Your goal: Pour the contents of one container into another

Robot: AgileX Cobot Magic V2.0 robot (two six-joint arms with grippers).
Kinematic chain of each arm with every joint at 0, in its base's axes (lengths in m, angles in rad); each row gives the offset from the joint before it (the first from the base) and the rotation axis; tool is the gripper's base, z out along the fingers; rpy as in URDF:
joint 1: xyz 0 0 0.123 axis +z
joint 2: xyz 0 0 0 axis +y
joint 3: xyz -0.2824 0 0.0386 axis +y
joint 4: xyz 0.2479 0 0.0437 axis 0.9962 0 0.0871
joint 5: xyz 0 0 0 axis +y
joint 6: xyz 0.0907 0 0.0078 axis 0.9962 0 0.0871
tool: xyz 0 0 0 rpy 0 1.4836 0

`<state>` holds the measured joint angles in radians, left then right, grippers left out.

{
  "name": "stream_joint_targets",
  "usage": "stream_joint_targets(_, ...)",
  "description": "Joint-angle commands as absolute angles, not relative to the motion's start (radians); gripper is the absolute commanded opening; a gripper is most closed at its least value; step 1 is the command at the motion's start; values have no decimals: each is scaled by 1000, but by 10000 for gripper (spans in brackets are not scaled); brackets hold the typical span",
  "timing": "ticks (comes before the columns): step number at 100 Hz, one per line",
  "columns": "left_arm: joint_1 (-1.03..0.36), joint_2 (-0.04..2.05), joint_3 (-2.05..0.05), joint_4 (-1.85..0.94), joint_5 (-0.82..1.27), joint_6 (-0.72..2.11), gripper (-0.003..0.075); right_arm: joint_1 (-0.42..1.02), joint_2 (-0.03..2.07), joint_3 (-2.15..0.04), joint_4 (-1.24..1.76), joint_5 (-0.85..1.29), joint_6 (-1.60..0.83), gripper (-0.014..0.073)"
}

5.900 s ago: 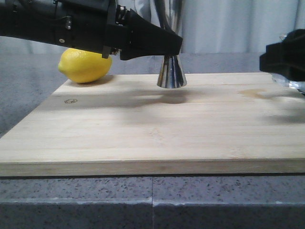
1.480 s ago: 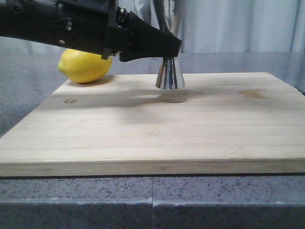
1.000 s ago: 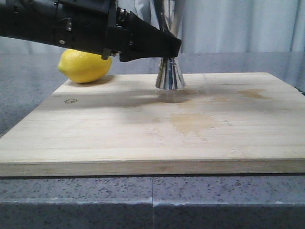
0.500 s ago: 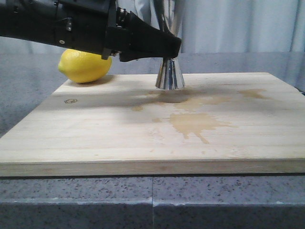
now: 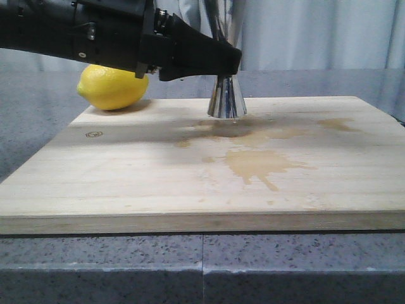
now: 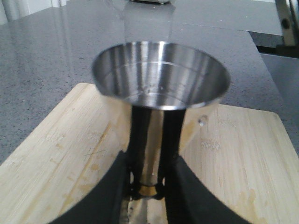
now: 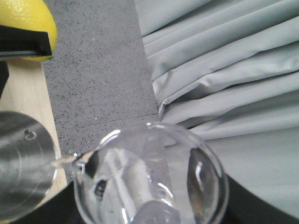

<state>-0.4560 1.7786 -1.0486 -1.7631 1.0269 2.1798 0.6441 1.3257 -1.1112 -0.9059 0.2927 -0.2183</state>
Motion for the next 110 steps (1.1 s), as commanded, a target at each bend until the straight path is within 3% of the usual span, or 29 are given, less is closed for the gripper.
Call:
stream_joint_targets(1,-457,1739,-1077,-1824,1102,2178,20,643,1298,-1149,-936,256,-223,279)
stream_joint_targets(110,-457,1739,-1077,-1824,1102,2178,20,643,1298,-1149,-1002,258,-223,279)
